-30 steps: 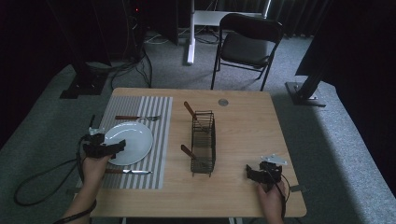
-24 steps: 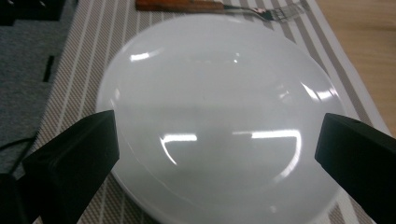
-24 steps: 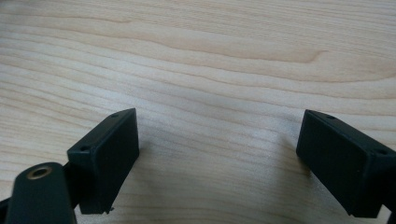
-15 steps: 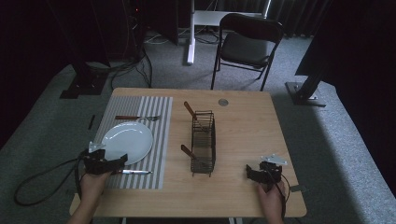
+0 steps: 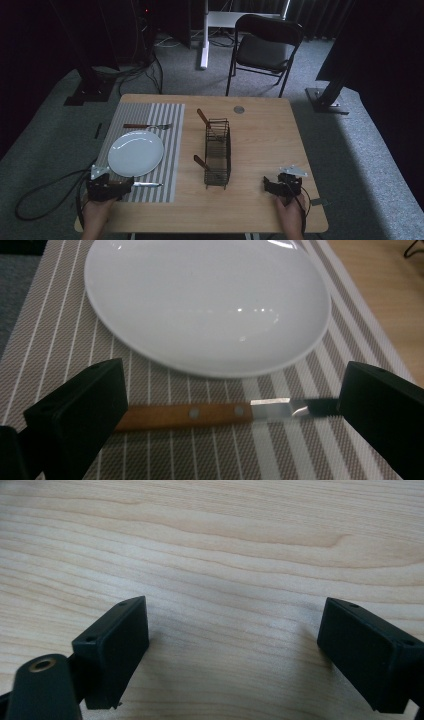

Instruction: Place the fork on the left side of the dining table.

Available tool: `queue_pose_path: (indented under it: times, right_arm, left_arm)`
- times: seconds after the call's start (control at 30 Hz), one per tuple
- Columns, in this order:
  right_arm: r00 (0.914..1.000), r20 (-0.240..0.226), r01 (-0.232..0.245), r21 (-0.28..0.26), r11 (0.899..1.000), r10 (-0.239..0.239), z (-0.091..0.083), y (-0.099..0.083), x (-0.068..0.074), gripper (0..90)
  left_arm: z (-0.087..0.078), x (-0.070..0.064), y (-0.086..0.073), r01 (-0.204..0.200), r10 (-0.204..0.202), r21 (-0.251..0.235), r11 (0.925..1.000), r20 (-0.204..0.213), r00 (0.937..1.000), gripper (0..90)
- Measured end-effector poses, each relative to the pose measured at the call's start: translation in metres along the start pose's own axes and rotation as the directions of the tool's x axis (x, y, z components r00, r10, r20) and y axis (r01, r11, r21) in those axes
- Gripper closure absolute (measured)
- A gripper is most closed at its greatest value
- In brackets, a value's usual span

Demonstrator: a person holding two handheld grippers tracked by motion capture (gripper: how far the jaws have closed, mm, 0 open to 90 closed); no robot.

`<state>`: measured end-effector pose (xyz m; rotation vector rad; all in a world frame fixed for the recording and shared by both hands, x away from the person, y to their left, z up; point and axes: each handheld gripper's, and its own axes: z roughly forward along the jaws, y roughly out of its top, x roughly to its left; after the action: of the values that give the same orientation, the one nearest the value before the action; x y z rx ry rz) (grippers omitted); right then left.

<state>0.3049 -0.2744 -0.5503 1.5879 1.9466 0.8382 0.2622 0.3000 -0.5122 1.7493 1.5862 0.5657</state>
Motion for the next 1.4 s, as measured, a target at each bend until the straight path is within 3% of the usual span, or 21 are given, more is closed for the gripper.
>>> queue_pose_path:
  times: [0.2, 0.33, 0.43, 0.5, 0.57, 0.63, 0.8, 1.0, 1.17, 1.27, 1.4]
  right_arm:
    - [1.0000, 0.000, 0.000, 0.000, 1.000, 0.000, 0.000, 0.000, 0.000, 12.7]
    - [1.0000, 0.000, 0.000, 0.000, 1.000, 0.000, 0.000, 0.000, 0.000, 12.7]
    - [1.0000, 0.000, 0.000, 0.000, 1.000, 0.000, 0.000, 0.000, 0.000, 12.7]
    - [1.0000, 0.000, 0.000, 0.000, 1.000, 0.000, 0.000, 0.000, 0.000, 12.7]
    - [1.0000, 0.000, 0.000, 0.000, 1.000, 0.000, 0.000, 0.000, 0.000, 12.7]
    - [1.0000, 0.000, 0.000, 0.000, 1.000, 0.000, 0.000, 0.000, 0.000, 12.7]
    - [1.0000, 0.000, 0.000, 0.000, 1.000, 0.000, 0.000, 0.000, 0.000, 12.7]
    - [1.0000, 0.000, 0.000, 0.000, 1.000, 0.000, 0.000, 0.000, 0.000, 12.6]
    - [1.0000, 0.000, 0.000, 0.000, 1.000, 0.000, 0.000, 0.000, 0.000, 12.7]
    - [1.0000, 0.000, 0.000, 0.000, 1.000, 0.000, 0.000, 0.000, 0.000, 12.7]
    - [1.0000, -0.001, 0.001, 0.000, 1.000, -0.001, 0.000, 0.000, 0.000, 12.7]
  left_arm:
    - [-0.008, -0.005, -0.016, -0.015, 0.015, -0.013, 0.9998, 0.003, 0.9999, 0.0]
    - [-0.012, -0.009, -0.025, -0.034, 0.034, -0.018, 0.9992, -0.025, 0.9991, 0.0]
    - [-0.014, -0.009, -0.029, -0.027, 0.027, -0.020, 0.9994, -0.035, 0.9990, 0.0]
    - [-0.016, -0.009, -0.032, -0.034, 0.033, -0.027, 0.9990, -0.062, 0.9976, 0.0]
    - [-0.017, -0.010, -0.036, -0.048, 0.042, -0.046, 0.9978, -0.116, 0.9924, 0.0]
    - [-0.017, -0.009, -0.038, -0.050, 0.045, -0.036, 0.9981, -0.129, 0.9907, 0.0]
    - [-0.013, -0.007, -0.042, -0.023, 0.020, -0.024, 0.9995, -0.134, 0.9908, 0.0]
    - [-0.007, -0.005, -0.043, 0.031, -0.032, -0.016, 0.9994, -0.097, 0.9948, 0.0]
    - [-0.003, -0.003, -0.043, 0.020, -0.020, -0.005, 0.9998, -0.126, 0.9918, 0.0]
    - [0.000, -0.001, -0.044, 0.038, -0.036, 0.013, 0.9992, -0.120, 0.9922, 0.0]
    - [0.005, -0.004, -0.045, -0.006, 0.011, 0.037, 0.9993, -0.141, 0.9899, 0.0]
